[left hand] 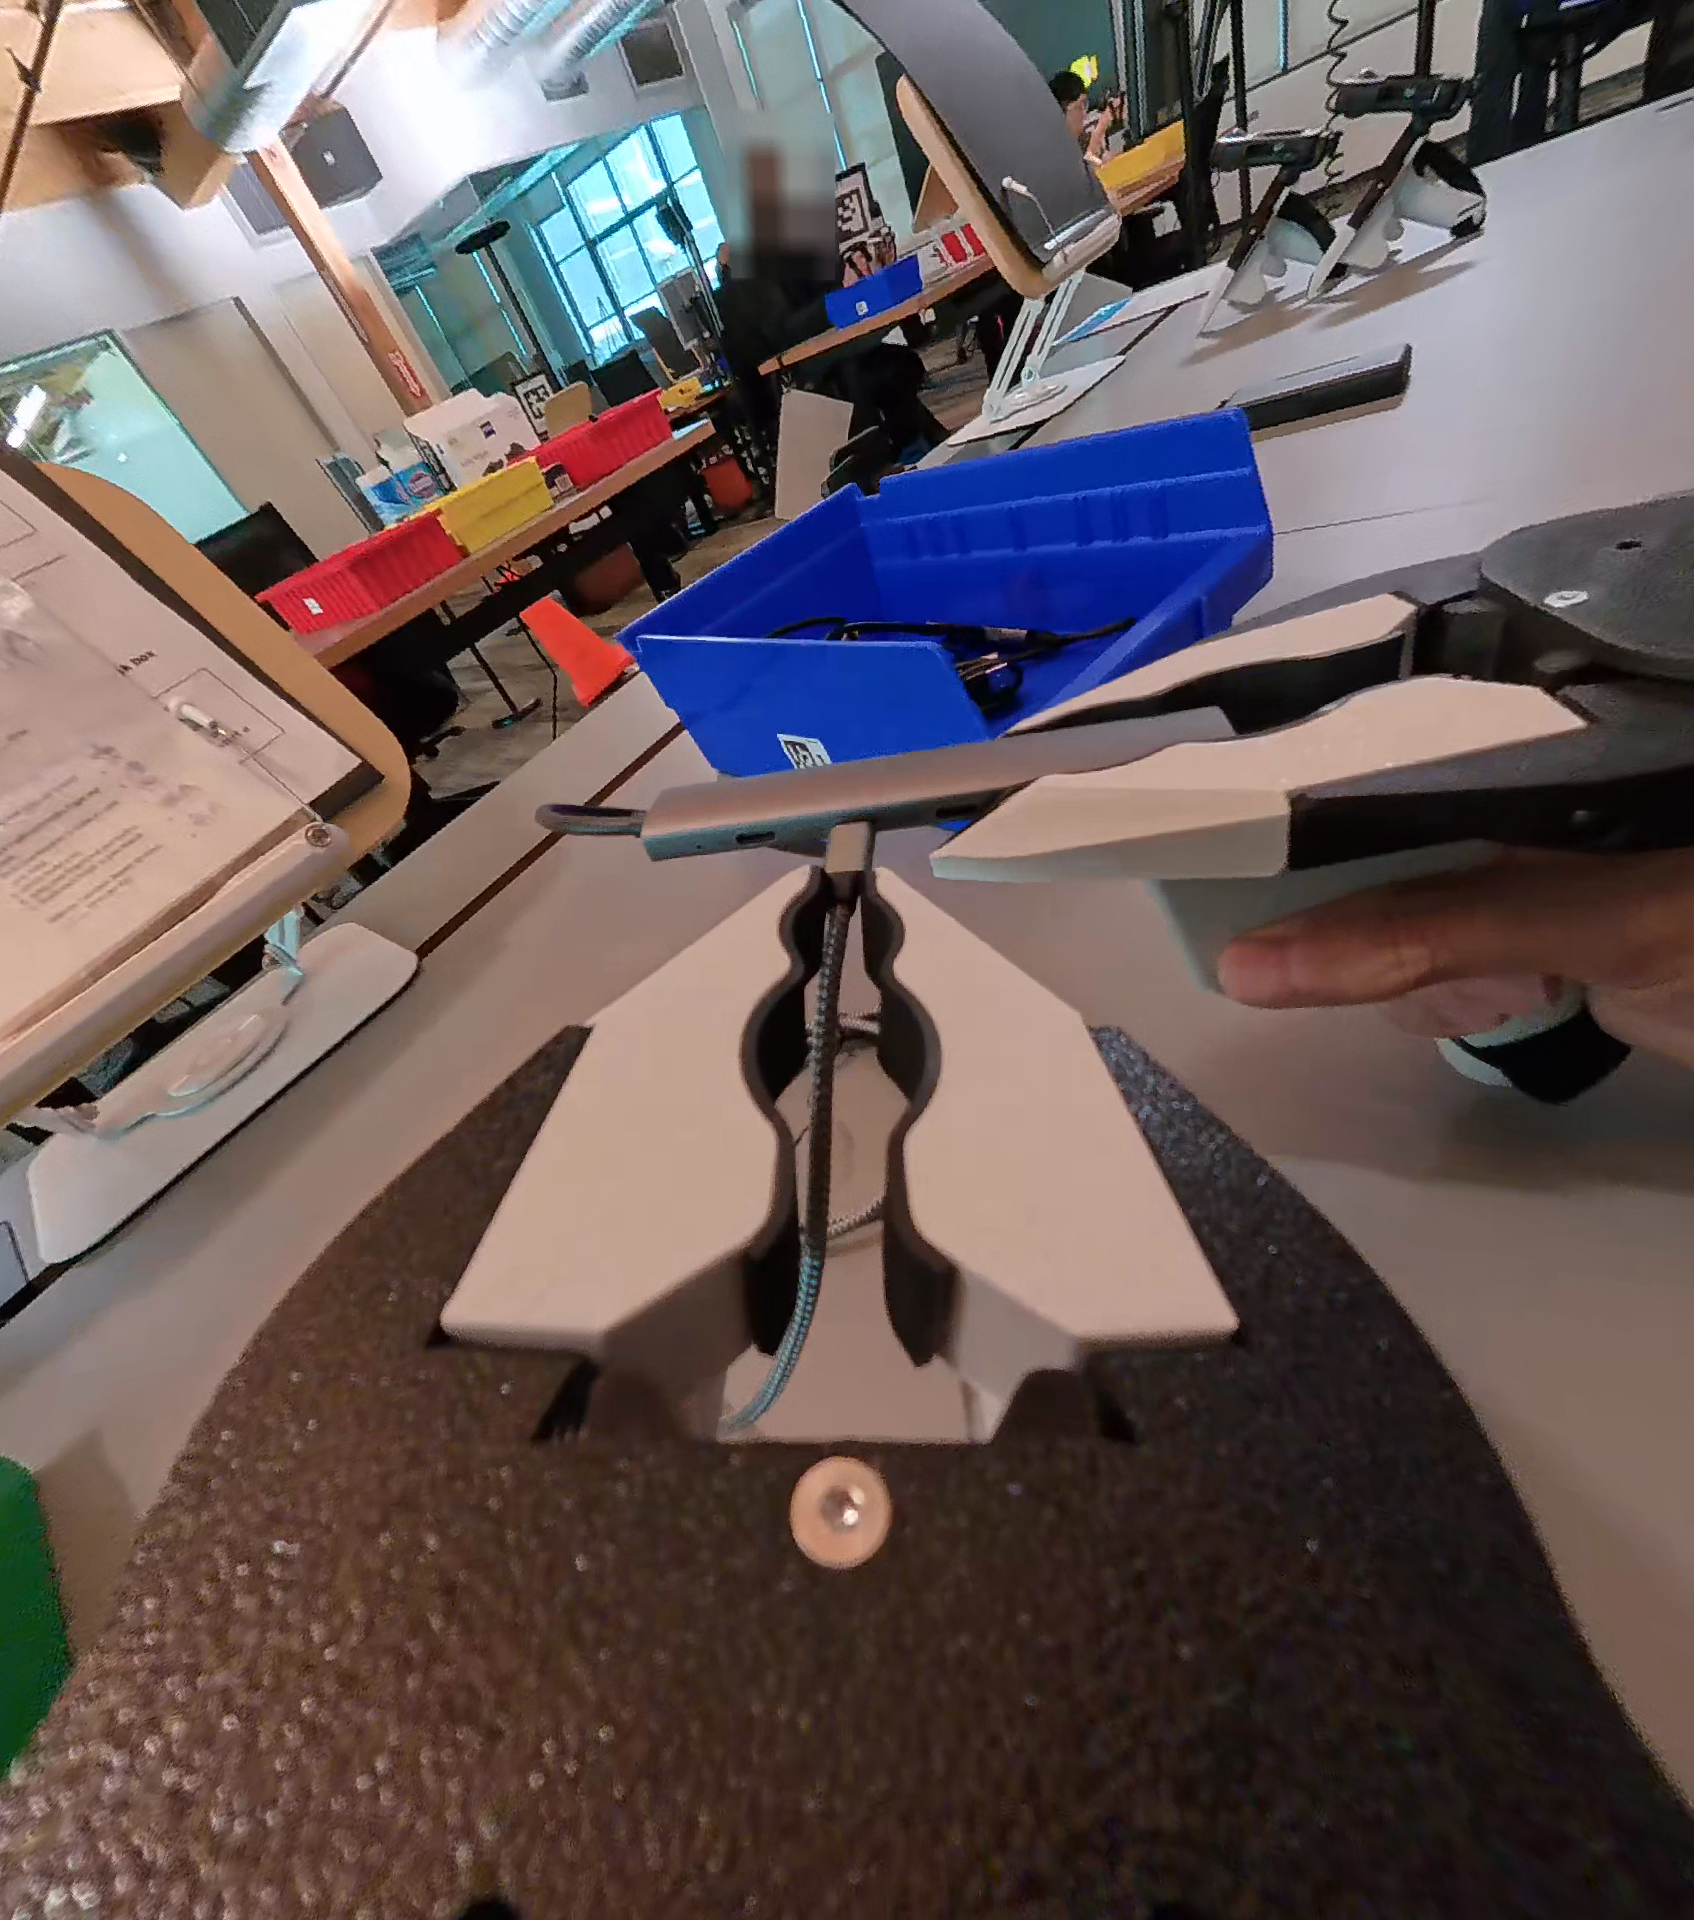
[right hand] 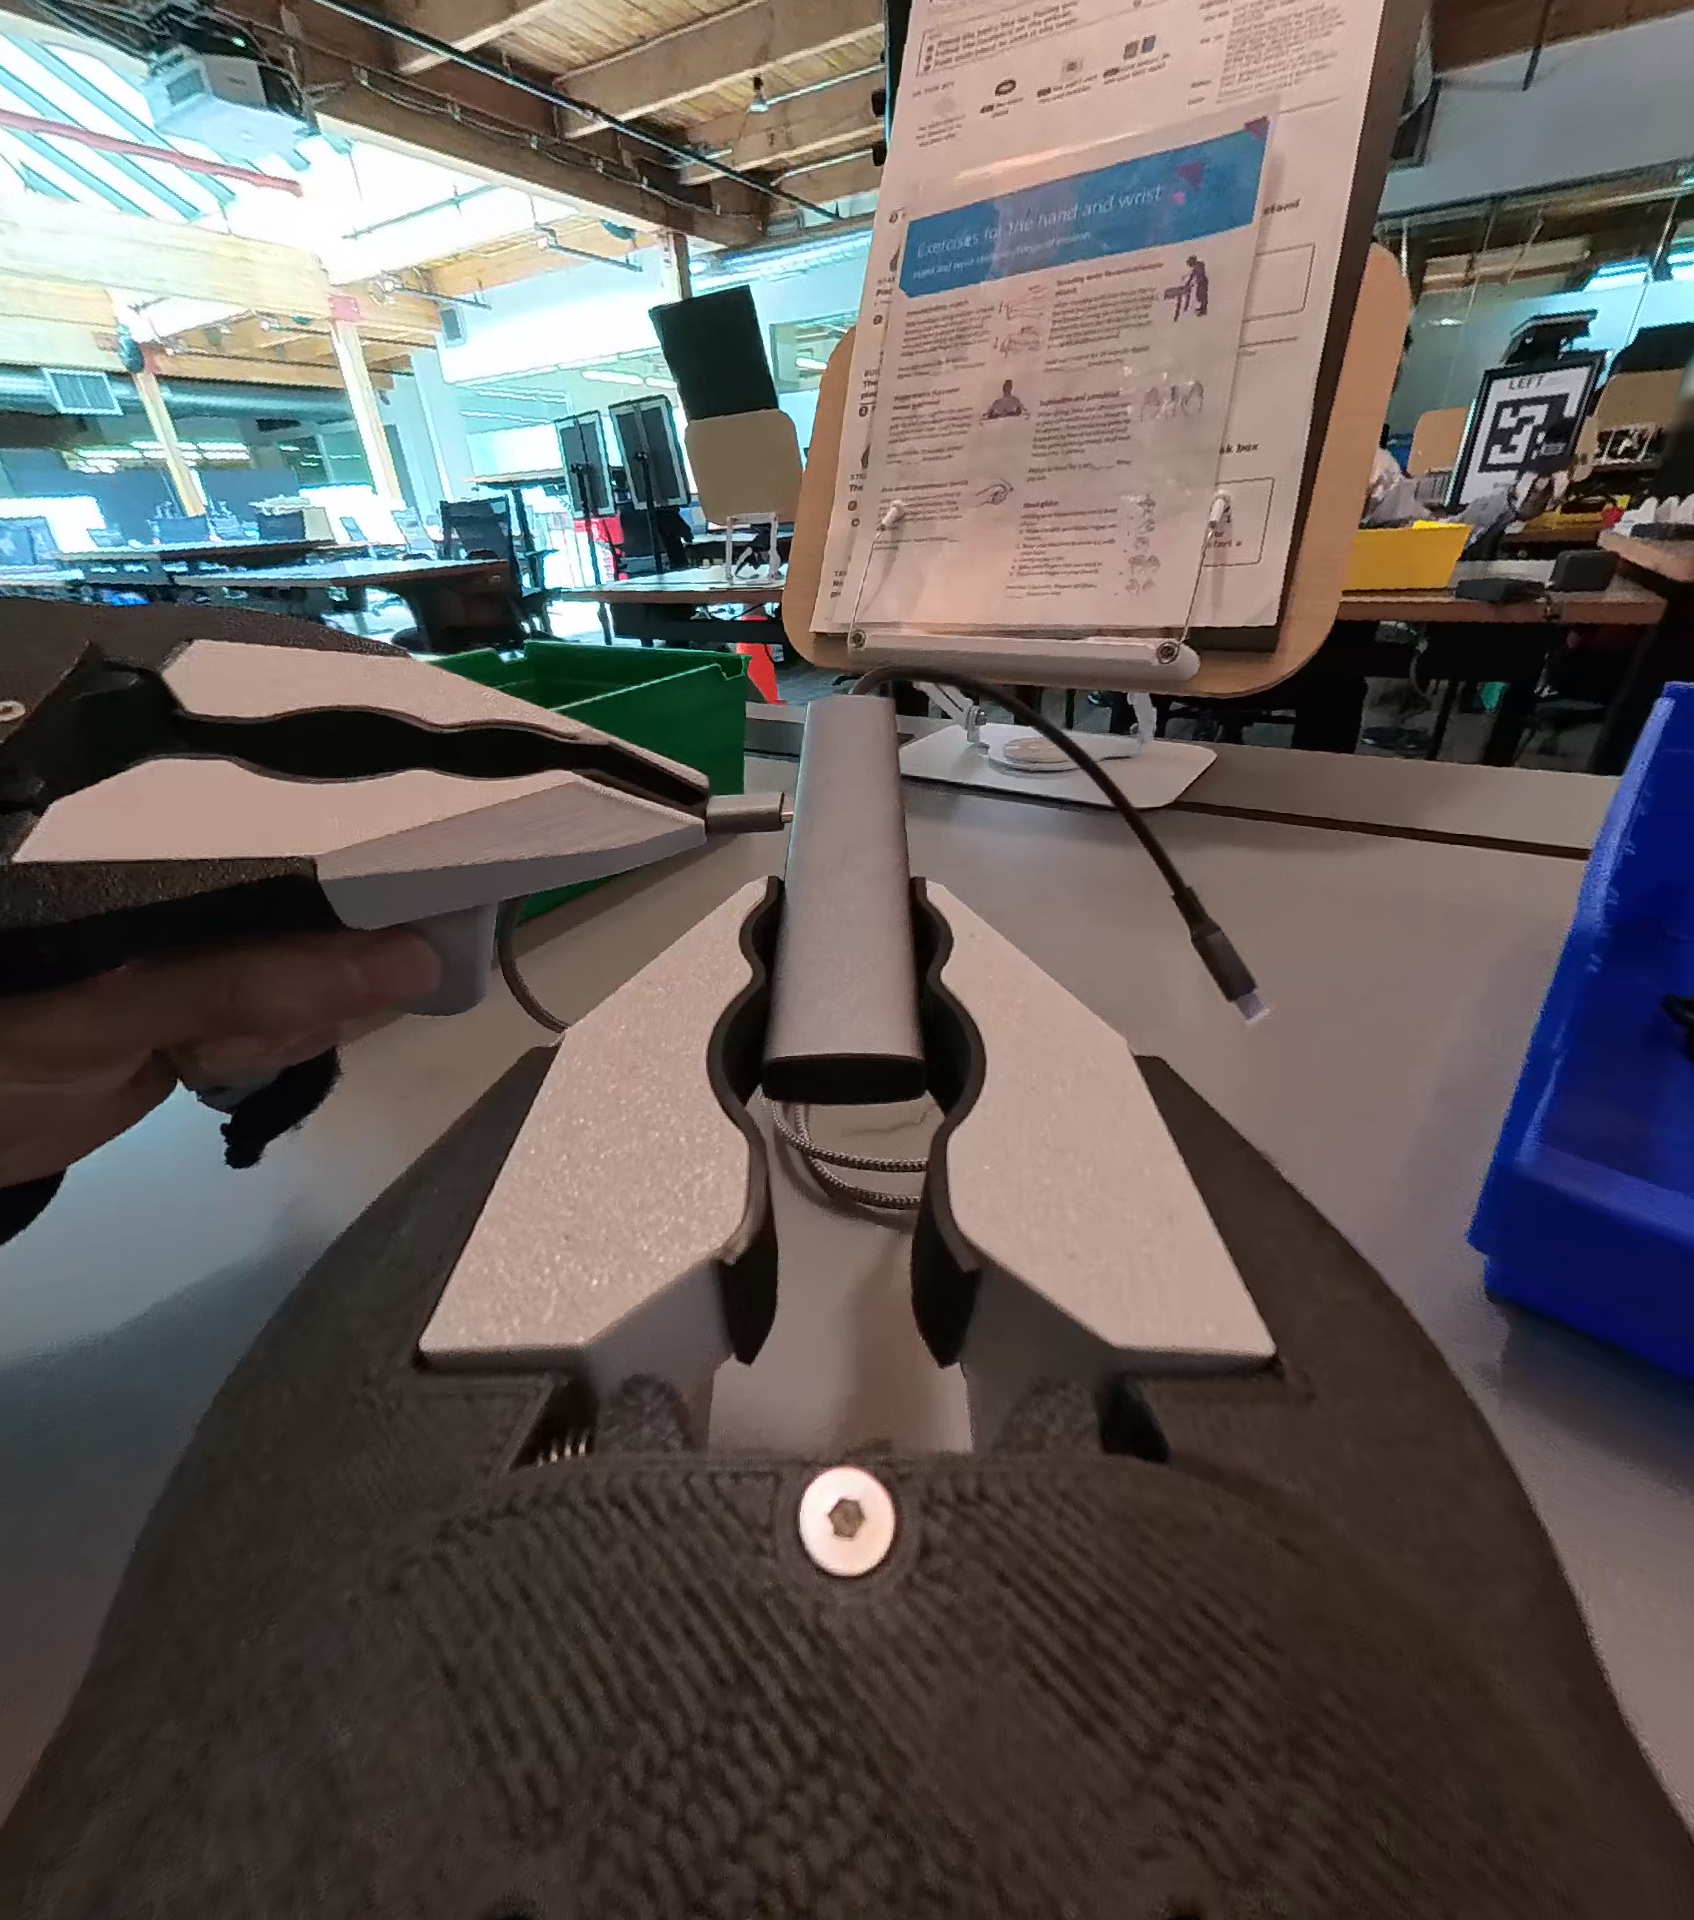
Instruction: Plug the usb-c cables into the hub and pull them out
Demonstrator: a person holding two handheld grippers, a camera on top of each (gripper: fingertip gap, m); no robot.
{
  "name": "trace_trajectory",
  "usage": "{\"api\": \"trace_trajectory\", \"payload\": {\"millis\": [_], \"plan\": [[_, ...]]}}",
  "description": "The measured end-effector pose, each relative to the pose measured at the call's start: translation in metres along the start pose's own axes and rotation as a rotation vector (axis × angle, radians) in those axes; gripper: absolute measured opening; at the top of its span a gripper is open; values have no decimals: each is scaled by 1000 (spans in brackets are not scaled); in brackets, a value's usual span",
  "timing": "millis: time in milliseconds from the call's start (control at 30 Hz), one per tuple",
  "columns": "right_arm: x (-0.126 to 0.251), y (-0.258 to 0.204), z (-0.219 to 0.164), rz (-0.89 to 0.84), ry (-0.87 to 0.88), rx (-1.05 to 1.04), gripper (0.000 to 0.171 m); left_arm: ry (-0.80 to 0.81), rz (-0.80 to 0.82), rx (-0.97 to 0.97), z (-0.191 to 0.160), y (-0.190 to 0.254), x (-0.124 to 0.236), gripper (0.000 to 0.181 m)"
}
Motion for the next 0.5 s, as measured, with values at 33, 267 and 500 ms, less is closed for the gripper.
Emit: {"api": "trace_trajectory", "payload": {"millis": [33,267,500], "plan": [[0,-1,0,5,3,-3,22,4,4,-3,0,0,1,3],[-1,-3,-1,-1,-30,56,23,4,-6,8,-3,0,0,3],[5,-1,5,-20,37,142,22,35,-20,-22,0,3,-1,4]]}}
Point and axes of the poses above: each gripper's, where its closed fingertips meet, x back along the fingers, z out of its top, y = z × x across the jaws, the point moved 7 cm from there along x, back along the fingers, and after that the axes turned 5 degrees about -y, right-handed, at the moved point
